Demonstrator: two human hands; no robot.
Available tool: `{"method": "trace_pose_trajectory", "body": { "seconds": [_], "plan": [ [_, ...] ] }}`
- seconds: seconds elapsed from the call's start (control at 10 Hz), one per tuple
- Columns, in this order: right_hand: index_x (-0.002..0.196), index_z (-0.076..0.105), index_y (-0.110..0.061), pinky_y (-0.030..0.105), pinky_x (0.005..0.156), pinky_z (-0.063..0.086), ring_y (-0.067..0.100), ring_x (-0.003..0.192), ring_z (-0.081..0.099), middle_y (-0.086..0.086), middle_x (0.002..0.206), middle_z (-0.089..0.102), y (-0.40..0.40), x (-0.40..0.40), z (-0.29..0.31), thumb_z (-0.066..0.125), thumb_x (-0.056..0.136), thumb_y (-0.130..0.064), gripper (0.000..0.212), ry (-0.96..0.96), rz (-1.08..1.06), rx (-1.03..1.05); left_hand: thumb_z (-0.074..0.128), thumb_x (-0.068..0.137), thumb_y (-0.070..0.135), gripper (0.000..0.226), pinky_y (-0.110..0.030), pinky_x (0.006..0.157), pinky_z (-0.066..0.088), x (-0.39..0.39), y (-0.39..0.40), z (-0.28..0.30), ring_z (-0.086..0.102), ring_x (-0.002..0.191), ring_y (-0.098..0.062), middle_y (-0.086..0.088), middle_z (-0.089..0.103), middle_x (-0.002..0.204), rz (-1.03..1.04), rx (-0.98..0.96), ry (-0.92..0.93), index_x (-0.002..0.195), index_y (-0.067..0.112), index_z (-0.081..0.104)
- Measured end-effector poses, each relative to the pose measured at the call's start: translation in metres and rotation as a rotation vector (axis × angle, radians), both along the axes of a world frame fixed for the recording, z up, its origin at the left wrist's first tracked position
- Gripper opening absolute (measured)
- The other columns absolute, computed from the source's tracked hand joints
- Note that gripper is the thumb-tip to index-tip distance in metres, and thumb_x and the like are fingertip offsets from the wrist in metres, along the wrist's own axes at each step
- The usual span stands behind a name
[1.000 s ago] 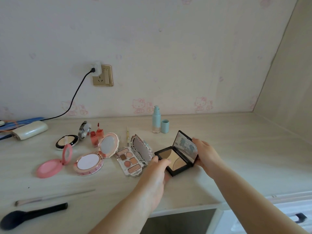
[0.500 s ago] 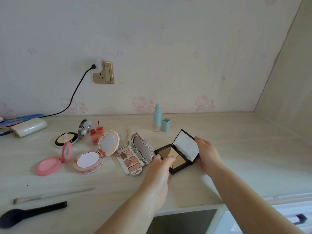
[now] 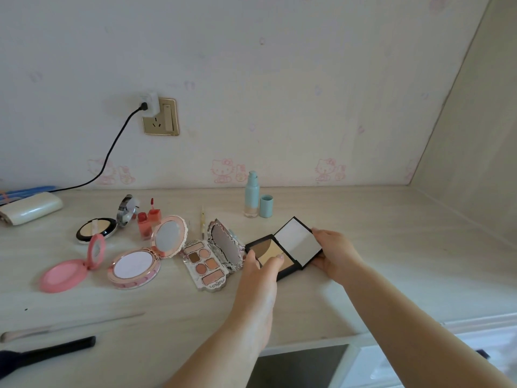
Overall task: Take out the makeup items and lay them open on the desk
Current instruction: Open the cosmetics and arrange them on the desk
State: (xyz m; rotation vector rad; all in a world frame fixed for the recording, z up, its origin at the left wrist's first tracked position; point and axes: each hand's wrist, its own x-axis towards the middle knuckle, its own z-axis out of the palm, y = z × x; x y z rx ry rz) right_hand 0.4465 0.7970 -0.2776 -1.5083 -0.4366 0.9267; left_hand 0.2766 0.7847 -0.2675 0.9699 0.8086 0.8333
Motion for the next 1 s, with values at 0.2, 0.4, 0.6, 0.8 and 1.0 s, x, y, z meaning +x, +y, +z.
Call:
{"method": "trace_pose_trajectory", "body": {
  "seconds": [0.2, 0.4, 0.6, 0.8, 1.0],
  "plan": [
    [0.090, 0.063, -0.007, 0.036, 0.079, 0.052, 0.016, 0.069, 0.062, 0.006, 0.080, 0.065, -0.003, -0.002, -0.001, 0.050, 0.096, -0.017, 0.017, 0.048, -0.024, 0.089, 0.056, 0.089, 0.020, 0.071, -0.023, 0.098, 0.020, 0.003, 0.002, -0.007, 0.030, 0.123, -0.002, 0.005, 0.029, 0.149, 0.012, -0.040, 0.034, 0.149, 0.022, 0.018],
    [0.100, 0.068, -0.018, 0.037, 0.093, 0.047, 0.019, 0.086, 0.061, -0.003, 0.091, 0.067, -0.007, -0.006, -0.005, 0.053, 0.093, -0.024, 0.018, -0.141, -0.021, 0.077, 0.061, 0.069, 0.032, 0.080, -0.025, 0.100, 0.026, 0.002, 0.000, -0.001, 0.041, 0.122, -0.011, 0.001, 0.045, 0.138, -0.001, -0.028, 0.081, 0.143, 0.015, 0.032],
    [0.123, 0.059, -0.016, 0.043, 0.098, 0.048, 0.020, 0.100, 0.060, -0.007, 0.101, 0.064, -0.009, -0.011, -0.004, 0.053, 0.092, -0.024, 0.033, -0.454, 0.017, -0.059, 0.055, 0.062, 0.032, 0.045, -0.036, 0.089, 0.039, -0.004, -0.002, 0.004, 0.051, 0.092, -0.026, -0.017, 0.050, 0.098, 0.006, -0.042, 0.121, 0.093, 0.000, 0.048],
    [0.123, 0.056, -0.015, 0.028, 0.089, 0.044, 0.019, 0.090, 0.054, -0.006, 0.092, 0.058, -0.017, -0.013, 0.004, 0.052, 0.093, -0.021, 0.031, -0.572, 0.100, -0.122, 0.054, 0.062, 0.033, 0.032, -0.033, 0.090, 0.037, -0.011, -0.003, 0.002, 0.046, 0.091, -0.018, -0.008, 0.053, 0.102, -0.018, -0.047, 0.106, 0.085, 0.011, 0.048],
    [0.135, 0.046, -0.017, 0.027, 0.091, 0.038, 0.020, 0.101, 0.054, 0.001, 0.111, 0.054, -0.022, -0.010, 0.006, 0.055, 0.091, -0.030, 0.047, -0.594, 0.138, -0.208, 0.059, 0.072, 0.029, 0.026, -0.031, 0.085, 0.034, -0.026, -0.007, 0.002, 0.045, 0.083, -0.006, 0.002, 0.048, 0.101, 0.003, -0.053, 0.044, 0.094, 0.017, 0.052]
  ]
}}
